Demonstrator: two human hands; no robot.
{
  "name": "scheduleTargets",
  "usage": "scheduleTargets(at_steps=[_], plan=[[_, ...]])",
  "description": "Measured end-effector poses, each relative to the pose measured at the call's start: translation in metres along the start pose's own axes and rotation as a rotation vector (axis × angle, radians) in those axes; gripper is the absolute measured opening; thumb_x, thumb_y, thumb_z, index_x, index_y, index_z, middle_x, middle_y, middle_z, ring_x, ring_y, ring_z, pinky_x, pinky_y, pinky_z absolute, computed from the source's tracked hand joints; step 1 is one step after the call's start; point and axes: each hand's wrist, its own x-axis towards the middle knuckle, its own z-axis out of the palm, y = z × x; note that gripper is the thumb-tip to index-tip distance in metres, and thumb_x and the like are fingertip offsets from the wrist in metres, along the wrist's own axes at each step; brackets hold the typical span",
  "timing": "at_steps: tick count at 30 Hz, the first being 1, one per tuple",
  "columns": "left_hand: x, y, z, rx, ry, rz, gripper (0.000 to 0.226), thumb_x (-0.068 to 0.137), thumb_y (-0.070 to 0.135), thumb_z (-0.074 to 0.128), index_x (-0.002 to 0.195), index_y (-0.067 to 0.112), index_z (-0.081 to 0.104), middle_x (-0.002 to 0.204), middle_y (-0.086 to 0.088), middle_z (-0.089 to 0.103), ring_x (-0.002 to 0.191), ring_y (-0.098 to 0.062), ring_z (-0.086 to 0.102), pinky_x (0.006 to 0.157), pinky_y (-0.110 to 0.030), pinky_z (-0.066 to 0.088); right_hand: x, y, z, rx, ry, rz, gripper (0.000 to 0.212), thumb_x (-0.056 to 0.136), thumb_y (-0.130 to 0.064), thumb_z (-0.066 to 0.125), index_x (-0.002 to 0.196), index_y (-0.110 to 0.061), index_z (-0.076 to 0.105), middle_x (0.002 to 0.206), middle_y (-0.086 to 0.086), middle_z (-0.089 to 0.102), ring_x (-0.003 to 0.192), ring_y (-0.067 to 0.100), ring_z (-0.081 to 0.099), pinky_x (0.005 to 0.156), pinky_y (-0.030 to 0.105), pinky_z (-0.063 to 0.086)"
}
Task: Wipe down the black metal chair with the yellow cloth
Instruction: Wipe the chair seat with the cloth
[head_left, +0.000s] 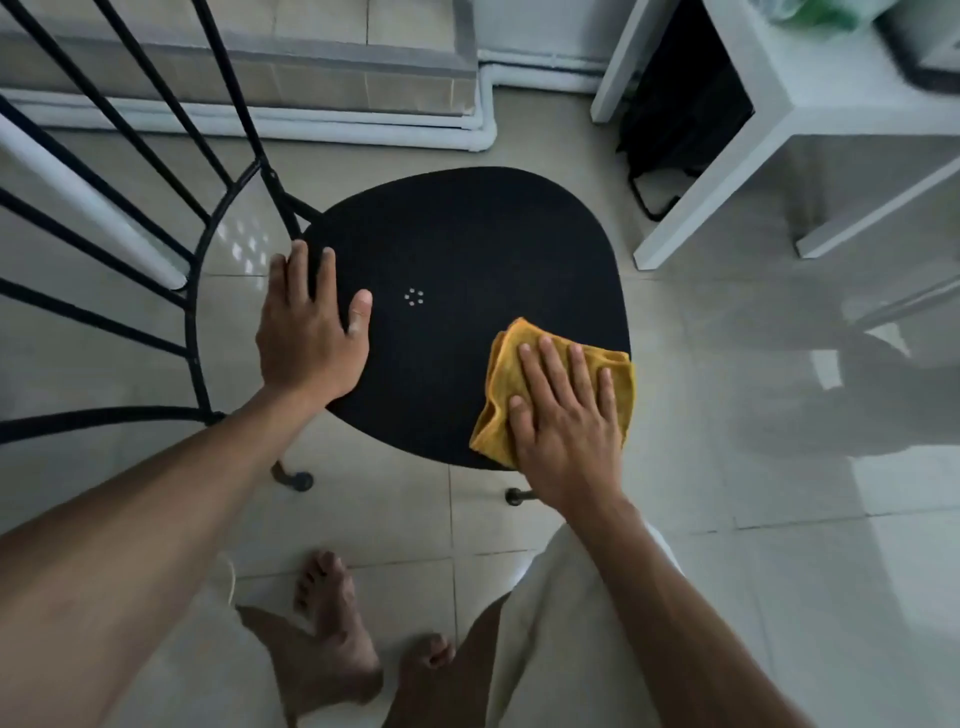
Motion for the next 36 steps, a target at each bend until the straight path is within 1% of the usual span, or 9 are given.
scheduleTargets(at_steps=[5, 11, 16, 20, 22, 27, 30, 33, 36], plan=[[-0.003, -0.017, -0.008, -0.51, 0.091, -0.077, 0.06, 0.1, 0.047, 0.012, 0.153, 0.021, 0.023, 0.159, 0.003, 0.023, 0.146, -0.013, 0.021, 0.118, -0.037, 0.02, 0.014, -0.009, 0.005, -0.028, 0.011, 0.074, 0.059, 0.1, -0.046, 0.013, 0.154, -0.026, 0.006, 0.162, -0.004, 0.005, 0.15, 0.024, -0.003, 0.118, 0.056, 0.003], [0.003, -0.018, -0.009, -0.913, 0.056, -0.262, 0.094, 0.081, 0.08, 0.007, 0.153, 0.023, 0.022, 0.156, 0.006, 0.03, 0.137, 0.001, 0.028, 0.099, 0.0, 0.02, 0.019, -0.087, 0.009, -0.062, -0.063, -0.338, 0.059, 0.1, -0.041, 0.016, 0.155, -0.021, 0.007, 0.162, -0.001, 0.004, 0.149, 0.027, -0.003, 0.116, 0.061, 0.006], [0.005, -0.023, -0.012, -1.137, -0.019, -0.341, 0.095, 0.073, 0.08, 0.013, 0.15, 0.028, 0.03, 0.155, 0.012, 0.032, 0.137, 0.002, 0.028, 0.117, -0.027, 0.019, 0.067, -0.151, 0.017, -0.056, -0.078, -0.462, 0.06, 0.098, -0.042, 0.012, 0.154, -0.023, 0.006, 0.162, -0.002, 0.005, 0.149, 0.027, -0.003, 0.116, 0.06, 0.003], [-0.001, -0.026, -0.015, -1.187, -0.07, -0.298, 0.096, 0.072, 0.085, 0.017, 0.153, 0.033, 0.017, 0.151, 0.015, 0.03, 0.115, 0.02, 0.038, 0.097, -0.012, 0.035, 0.124, -0.18, 0.02, -0.087, -0.049, -0.399, 0.062, 0.095, -0.045, 0.003, 0.154, -0.026, -0.003, 0.162, -0.003, -0.005, 0.148, 0.027, -0.011, 0.116, 0.06, 0.0], [-0.005, -0.025, -0.015, -1.049, -0.064, -0.273, 0.091, 0.075, 0.082, 0.013, 0.154, 0.035, 0.009, 0.151, 0.011, 0.034, 0.119, 0.011, 0.043, 0.085, -0.009, 0.037, 0.152, -0.186, 0.018, -0.079, -0.051, -0.394, 0.059, 0.097, -0.046, 0.005, 0.154, -0.028, -0.001, 0.162, -0.004, -0.005, 0.148, 0.026, -0.011, 0.116, 0.06, 0.0], [-0.012, -0.021, -0.009, -0.769, 0.039, -0.063, 0.09, 0.077, 0.082, -0.001, 0.152, 0.032, -0.008, 0.161, 0.003, 0.017, 0.14, -0.021, 0.036, 0.106, -0.032, 0.039, 0.227, -0.173, 0.005, -0.007, -0.078, -0.283, 0.057, 0.099, -0.042, 0.01, 0.154, -0.028, 0.009, 0.163, -0.004, 0.002, 0.149, 0.021, -0.008, 0.118, 0.054, -0.006], [-0.01, -0.024, -0.004, -0.78, 0.069, -0.047, 0.089, 0.078, 0.083, 0.003, 0.151, 0.036, -0.01, 0.162, 0.004, 0.015, 0.135, -0.033, 0.043, 0.103, -0.048, 0.045, 0.257, -0.158, -0.001, 0.049, -0.084, -0.149, 0.056, 0.099, -0.04, 0.012, 0.15, -0.026, 0.026, 0.161, -0.001, 0.016, 0.15, 0.021, -0.001, 0.119, 0.051, -0.007], [-0.008, -0.021, -0.006, -0.829, 0.11, -0.051, 0.09, 0.078, 0.083, 0.006, 0.152, 0.034, -0.01, 0.161, 0.0, 0.017, 0.143, -0.024, 0.032, 0.108, -0.046, 0.04, 0.255, -0.158, 0.003, 0.082, -0.007, -0.109, 0.053, 0.099, -0.038, 0.014, 0.141, -0.021, 0.042, 0.153, 0.002, 0.035, 0.149, 0.023, 0.009, 0.119, 0.054, -0.004], [-0.007, -0.018, -0.007, -0.839, 0.162, -0.036, 0.087, 0.084, 0.077, 0.008, 0.153, 0.027, -0.007, 0.162, -0.003, 0.014, 0.147, -0.015, 0.019, 0.115, -0.042, 0.031, 0.225, -0.164, 0.004, 0.039, 0.008, -0.235, 0.054, 0.099, -0.042, 0.012, 0.146, -0.025, 0.034, 0.156, -0.002, 0.029, 0.149, 0.023, 0.008, 0.117, 0.058, -0.003]])
